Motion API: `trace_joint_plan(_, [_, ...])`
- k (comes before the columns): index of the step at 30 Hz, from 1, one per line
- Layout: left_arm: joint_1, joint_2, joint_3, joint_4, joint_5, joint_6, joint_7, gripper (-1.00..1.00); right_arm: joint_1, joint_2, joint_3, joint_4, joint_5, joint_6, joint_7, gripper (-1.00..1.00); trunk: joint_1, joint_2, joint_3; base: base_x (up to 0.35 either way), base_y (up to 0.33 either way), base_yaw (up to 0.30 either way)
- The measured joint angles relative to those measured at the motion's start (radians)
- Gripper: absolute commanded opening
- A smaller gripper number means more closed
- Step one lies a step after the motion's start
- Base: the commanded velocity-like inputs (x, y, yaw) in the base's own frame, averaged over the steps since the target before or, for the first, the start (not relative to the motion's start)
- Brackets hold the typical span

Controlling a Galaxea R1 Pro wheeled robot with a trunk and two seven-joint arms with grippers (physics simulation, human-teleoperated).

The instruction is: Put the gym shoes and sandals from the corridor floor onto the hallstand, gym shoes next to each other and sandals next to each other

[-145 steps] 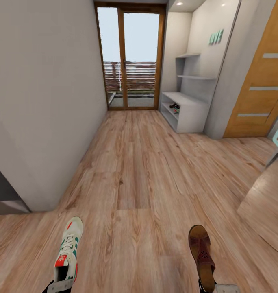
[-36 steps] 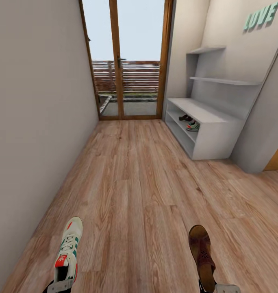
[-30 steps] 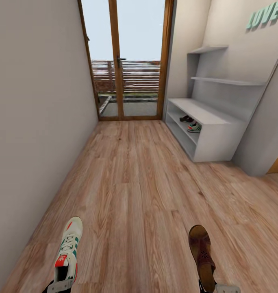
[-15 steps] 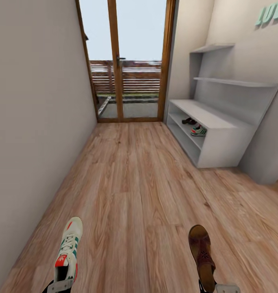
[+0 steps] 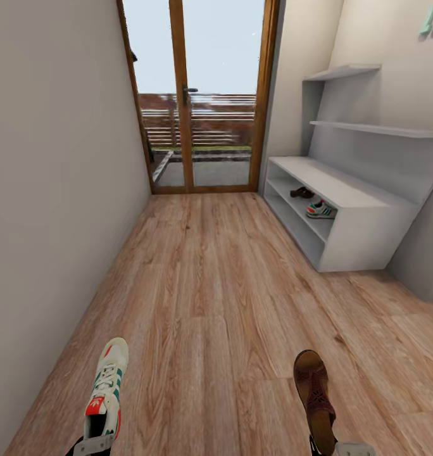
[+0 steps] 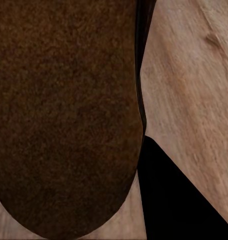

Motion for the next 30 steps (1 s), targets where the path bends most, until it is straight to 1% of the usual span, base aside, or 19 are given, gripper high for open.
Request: trace_joint_plan(30, [0.000,0.000,0.001,0.000,0.000,0.000,0.000,-1.00,0.000,0.000,0.000,-0.001,0.000,-0.002,0.000,-1.00,0.000,0.000,0.000,0.338,0.075,0.000])
